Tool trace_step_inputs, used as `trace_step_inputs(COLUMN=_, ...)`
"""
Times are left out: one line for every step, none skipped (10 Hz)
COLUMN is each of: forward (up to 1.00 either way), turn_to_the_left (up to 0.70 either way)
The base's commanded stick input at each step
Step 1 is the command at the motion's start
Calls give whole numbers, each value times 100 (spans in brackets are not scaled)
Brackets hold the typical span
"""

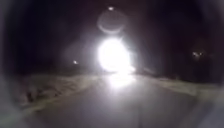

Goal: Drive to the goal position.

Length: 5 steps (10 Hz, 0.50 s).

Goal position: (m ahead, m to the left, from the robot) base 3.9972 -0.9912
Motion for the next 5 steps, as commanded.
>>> trace_step_inputs(forward=100, turn_to_the_left=-4)
trace_step_inputs(forward=100, turn_to_the_left=-4)
trace_step_inputs(forward=100, turn_to_the_left=-5)
trace_step_inputs(forward=100, turn_to_the_left=-5)
trace_step_inputs(forward=100, turn_to_the_left=-6)
